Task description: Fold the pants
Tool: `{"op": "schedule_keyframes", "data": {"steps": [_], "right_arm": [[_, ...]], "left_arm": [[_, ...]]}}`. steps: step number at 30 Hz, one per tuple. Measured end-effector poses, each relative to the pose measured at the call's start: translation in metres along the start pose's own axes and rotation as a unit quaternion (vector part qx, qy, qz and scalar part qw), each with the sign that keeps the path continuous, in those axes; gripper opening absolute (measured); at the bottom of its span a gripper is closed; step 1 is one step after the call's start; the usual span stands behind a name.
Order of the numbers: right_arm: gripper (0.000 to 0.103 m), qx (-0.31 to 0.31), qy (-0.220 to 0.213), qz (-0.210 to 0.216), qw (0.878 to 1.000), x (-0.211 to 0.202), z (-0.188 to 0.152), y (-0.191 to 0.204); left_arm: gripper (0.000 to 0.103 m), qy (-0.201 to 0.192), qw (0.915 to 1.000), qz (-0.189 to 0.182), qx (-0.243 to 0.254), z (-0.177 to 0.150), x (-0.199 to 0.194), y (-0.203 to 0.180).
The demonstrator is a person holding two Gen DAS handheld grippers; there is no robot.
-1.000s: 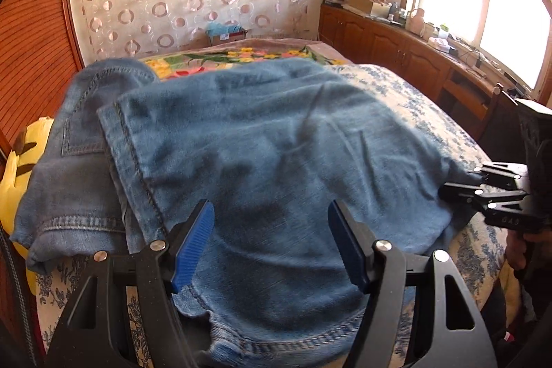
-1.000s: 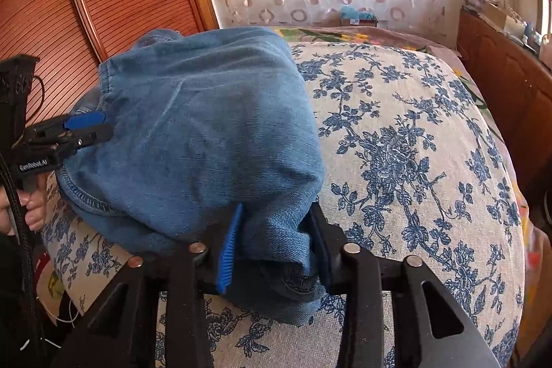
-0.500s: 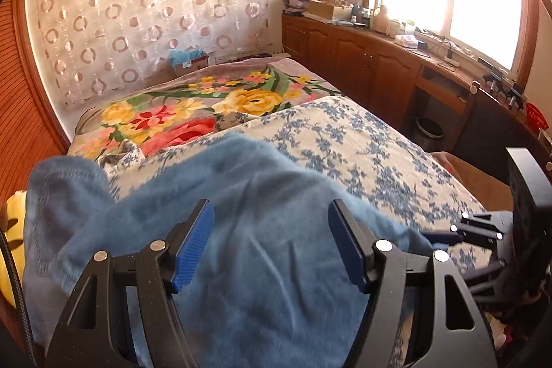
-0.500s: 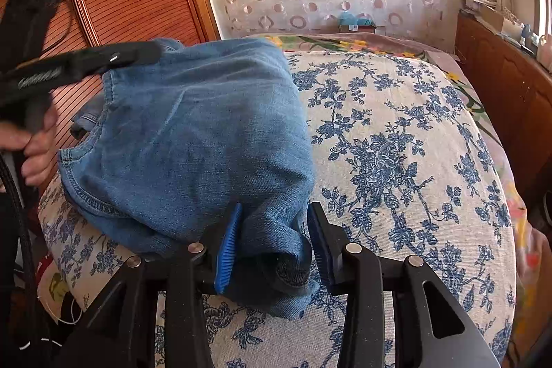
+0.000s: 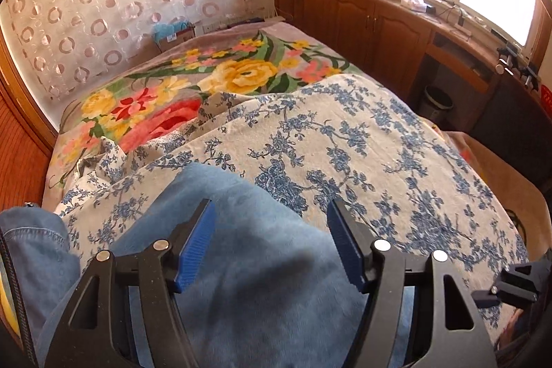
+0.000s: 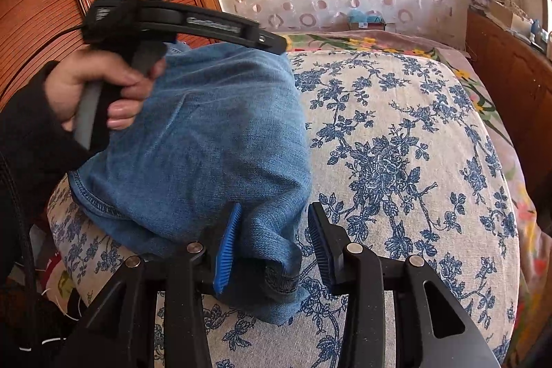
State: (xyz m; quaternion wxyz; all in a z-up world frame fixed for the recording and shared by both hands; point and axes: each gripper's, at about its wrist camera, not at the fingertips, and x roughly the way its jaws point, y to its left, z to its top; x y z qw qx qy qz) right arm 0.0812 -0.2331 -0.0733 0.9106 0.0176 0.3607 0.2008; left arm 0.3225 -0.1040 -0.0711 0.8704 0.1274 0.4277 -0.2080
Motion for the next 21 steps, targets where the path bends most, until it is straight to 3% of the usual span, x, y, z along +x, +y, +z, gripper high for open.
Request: {"op": "schedule_keyframes", "data": {"steps": [12, 14, 21], "right_arm": [[0.042, 0.011, 0.001, 0.009, 1.000, 0.005, 0.000, -0.003], [0.041, 0.012, 0.002, 0.007, 1.000, 0.006, 0.001, -0.002], [0.041, 0.015, 0.007, 0.012, 1.000, 0.008, 0.003, -0.002]], "left_arm": [[0.068, 0.054, 0.9983, 0.022, -0.004, -0.004, 0.048, 0.004], [0.064, 0.054, 0.9979, 0.035, 0.008, -0.004, 0.050, 0.000], [0.030, 0.034, 0.9977, 0.053, 0.023, -0.009, 0.044, 0.001]]}}
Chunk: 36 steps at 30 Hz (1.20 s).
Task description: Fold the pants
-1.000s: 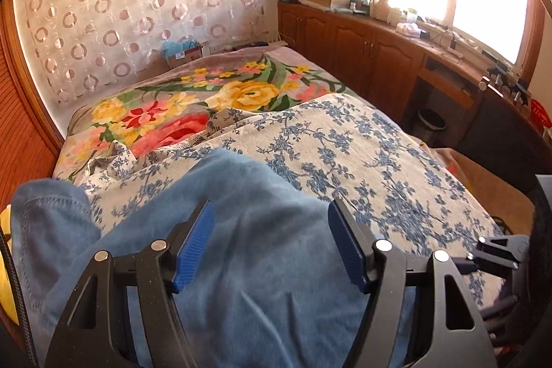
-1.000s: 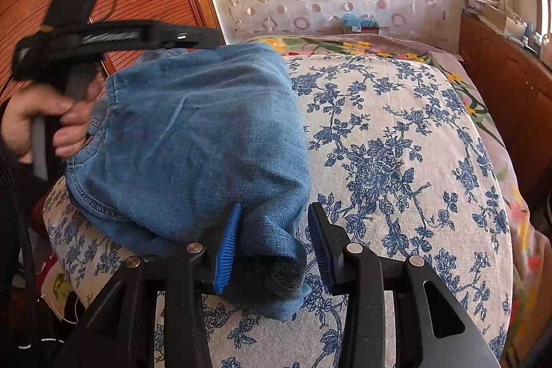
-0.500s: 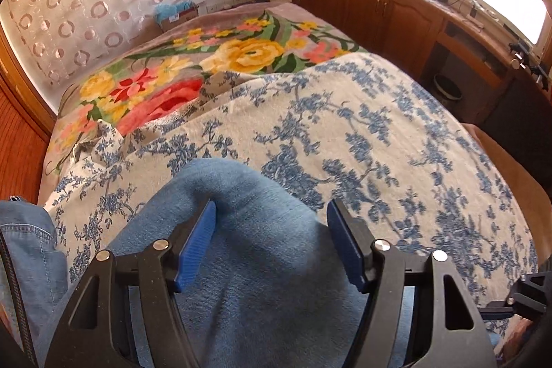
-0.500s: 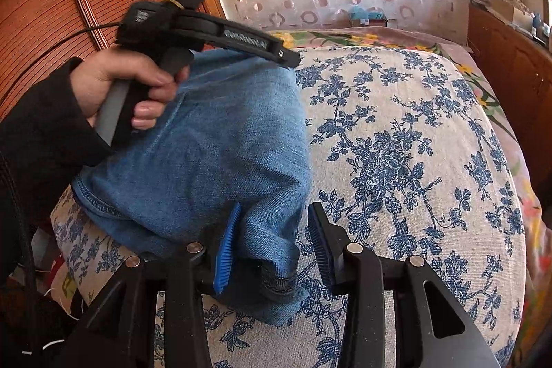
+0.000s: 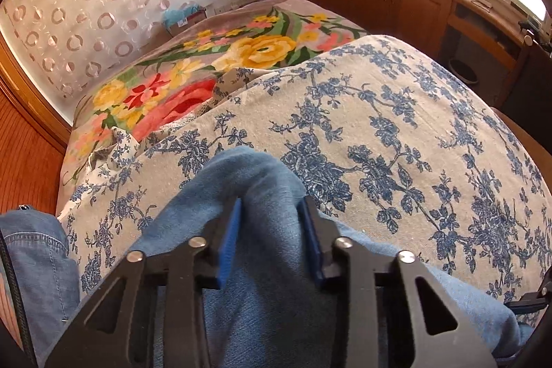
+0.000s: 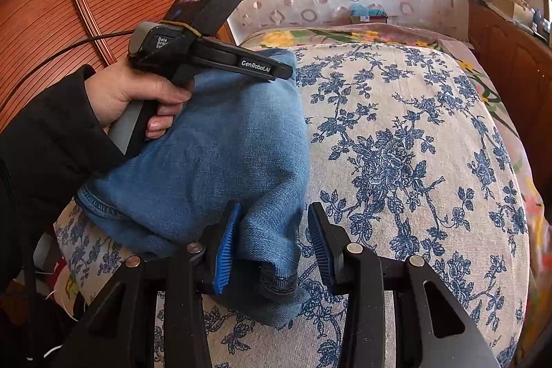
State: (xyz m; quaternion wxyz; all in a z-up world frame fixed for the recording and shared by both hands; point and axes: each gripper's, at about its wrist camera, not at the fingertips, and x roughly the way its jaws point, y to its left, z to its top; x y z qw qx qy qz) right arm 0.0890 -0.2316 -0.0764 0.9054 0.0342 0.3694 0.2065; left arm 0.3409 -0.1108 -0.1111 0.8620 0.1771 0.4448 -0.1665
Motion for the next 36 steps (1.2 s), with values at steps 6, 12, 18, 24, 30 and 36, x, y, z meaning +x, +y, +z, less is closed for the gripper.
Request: {"op": "schedule_keyframes", "data": {"steps": [6, 12, 18, 24, 30, 36], "right_arm": [[0.041, -0.011, 0.001, 0.000, 1.000, -0.003, 0.001, 0.005], [0.041, -0.018, -0.020, -0.014, 1.000, -0.028, 0.005, 0.008], [0.042, -0.023, -0.062, -0.035, 0.997, -0.070, 0.011, 0.001], [0.041, -0.027, -0.057, -0.051, 0.997, -0.064, 0.021, -0.010], [0.041, -0.042, -0.033, -0.030, 0.998, -0.032, 0.031, 0.005], [0.041, -0.050, -0.026, 0.009, 0.998, -0.021, 0.037, 0.023]], "left_arm": [[0.015, -0.030, 0.9995, -0.002, -0.009, -0.003, -0.025, 0.005], [0.013, -0.079, 0.9963, -0.014, -0.032, -0.009, -0.067, 0.020], [0.013, -0.117, 0.9918, -0.021, -0.046, -0.022, -0.109, 0.034], [0.012, -0.140, 0.9873, -0.031, -0.068, -0.039, -0.134, 0.051], [0.012, -0.159, 0.9828, -0.036, -0.087, -0.056, -0.157, 0.069], [0.012, -0.173, 0.9791, -0.034, -0.102, -0.075, -0.177, 0.085]]}}
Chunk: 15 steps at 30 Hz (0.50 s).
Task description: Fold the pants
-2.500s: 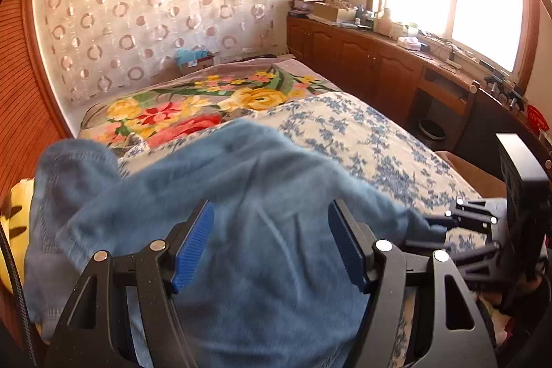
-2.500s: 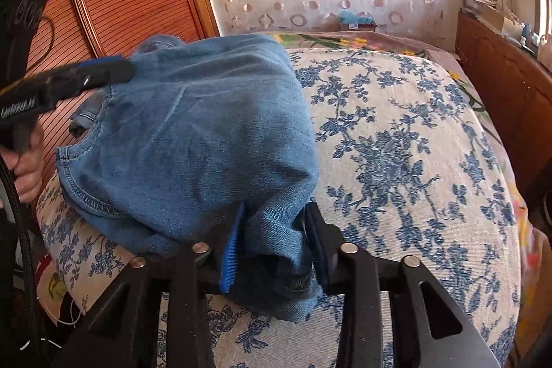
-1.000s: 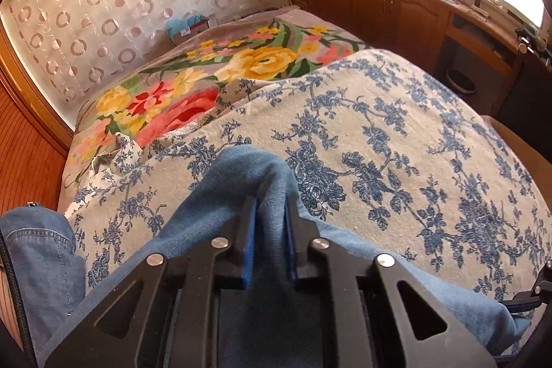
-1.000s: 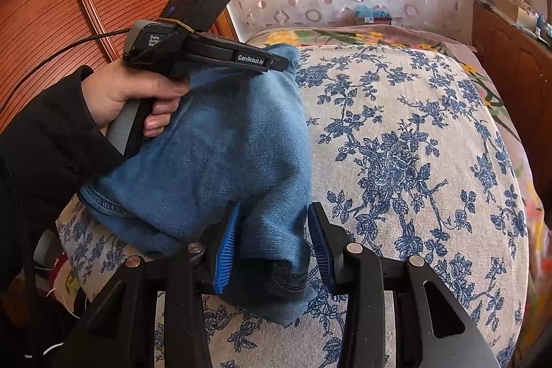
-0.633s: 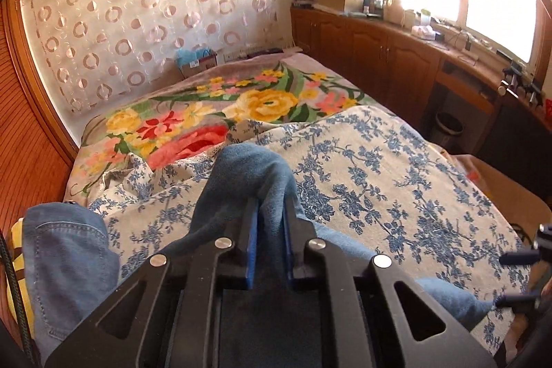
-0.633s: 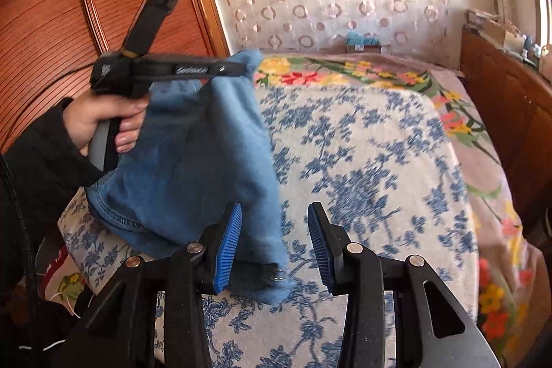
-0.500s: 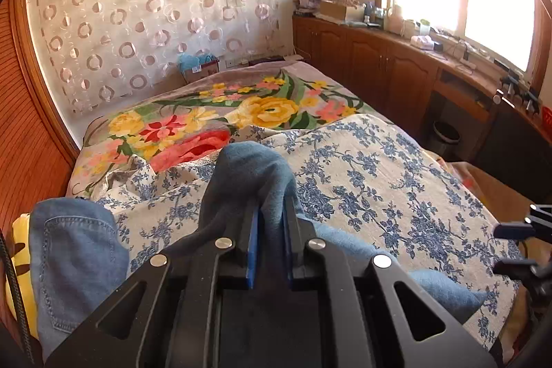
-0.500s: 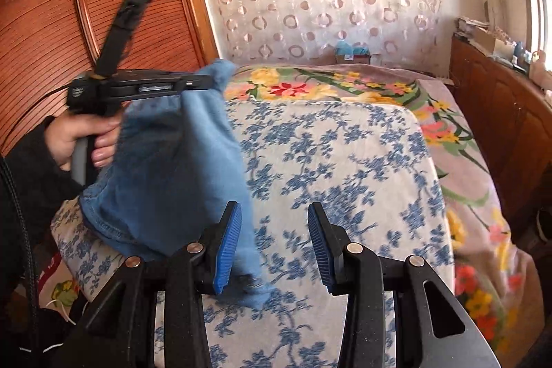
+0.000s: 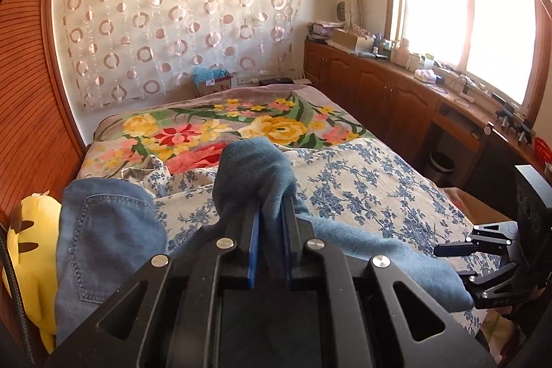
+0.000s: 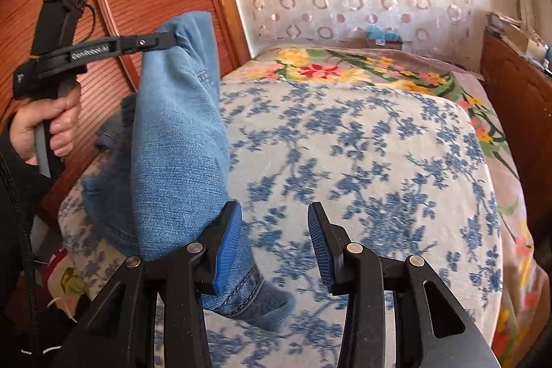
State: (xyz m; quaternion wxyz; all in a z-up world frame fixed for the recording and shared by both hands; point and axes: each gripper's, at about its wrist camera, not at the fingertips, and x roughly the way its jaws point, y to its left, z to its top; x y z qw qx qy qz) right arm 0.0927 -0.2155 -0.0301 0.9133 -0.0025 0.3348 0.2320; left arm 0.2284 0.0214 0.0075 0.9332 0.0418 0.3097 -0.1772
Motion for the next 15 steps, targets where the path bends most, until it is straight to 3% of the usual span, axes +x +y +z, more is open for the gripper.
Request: {"op": "schedule_keyframes", "data": {"steps": [10, 15], "right_arm": [[0.041, -0.039, -0.016, 0.058, 0.997, -0.016, 0.014, 0.054], [0.041, -0.054, 0.005, 0.087, 0.995, 0.003, 0.020, 0.076]], "left_arm": [[0.010, -0.015, 0.9992, 0.018, -0.033, -0.018, -0.036, 0.046], [0.009, -0.012, 0.9981, 0.025, -0.055, -0.035, -0.041, 0.069]]}}
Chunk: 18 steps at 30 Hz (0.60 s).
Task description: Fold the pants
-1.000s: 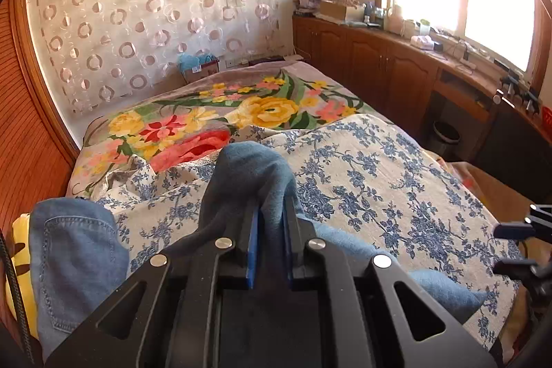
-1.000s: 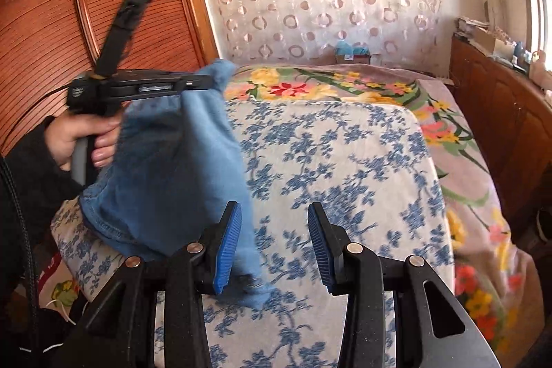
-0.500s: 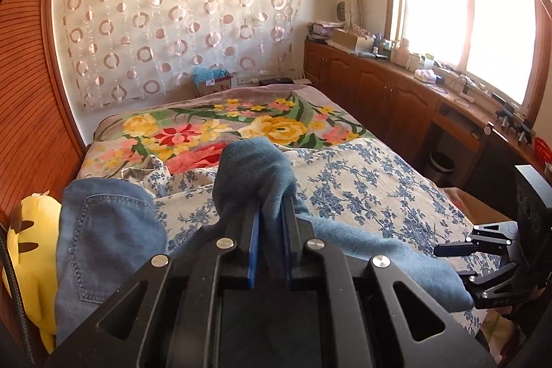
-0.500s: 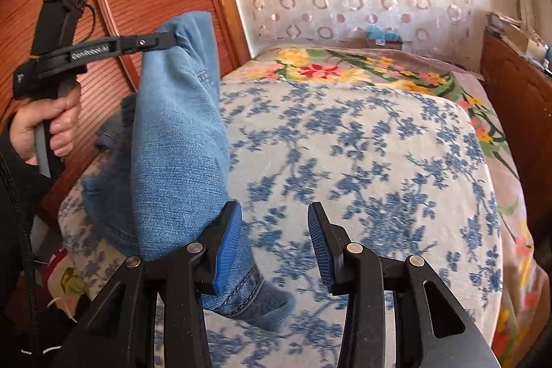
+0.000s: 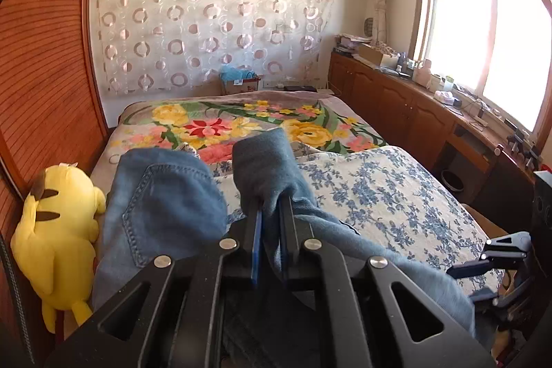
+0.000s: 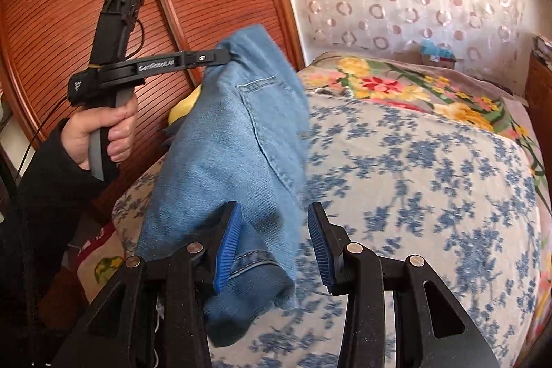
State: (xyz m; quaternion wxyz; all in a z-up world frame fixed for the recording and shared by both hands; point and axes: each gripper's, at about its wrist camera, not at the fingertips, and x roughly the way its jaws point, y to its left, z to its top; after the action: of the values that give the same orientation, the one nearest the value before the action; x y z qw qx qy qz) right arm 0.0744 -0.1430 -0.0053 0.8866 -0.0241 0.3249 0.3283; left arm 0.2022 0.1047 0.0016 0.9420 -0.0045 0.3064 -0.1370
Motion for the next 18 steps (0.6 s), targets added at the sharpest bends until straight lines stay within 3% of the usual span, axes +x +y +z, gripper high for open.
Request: {"op": "schedule_keyframes", "data": {"steps": [8, 15, 18], "right_arm": [[0.041, -0.023, 0.039, 0.034, 0.998, 0.056, 0.002, 0.039], [0.042, -0.014, 0.046, 0.042, 0.998, 0.087, -0.009, 0.042], [0.041, -0.014, 0.044, 0.044, 0.998, 0.089, -0.011, 0.042]], "left_arm": [[0.003, 0.001, 0.9990, 0.035, -0.030, -0.017, -0.007, 0.039], [0.004, 0.016, 0.9985, 0.044, -0.028, -0.028, -0.009, 0.042], [0.014, 0.026, 0.9982, 0.040, -0.036, -0.031, -0.002, 0.039]]}}
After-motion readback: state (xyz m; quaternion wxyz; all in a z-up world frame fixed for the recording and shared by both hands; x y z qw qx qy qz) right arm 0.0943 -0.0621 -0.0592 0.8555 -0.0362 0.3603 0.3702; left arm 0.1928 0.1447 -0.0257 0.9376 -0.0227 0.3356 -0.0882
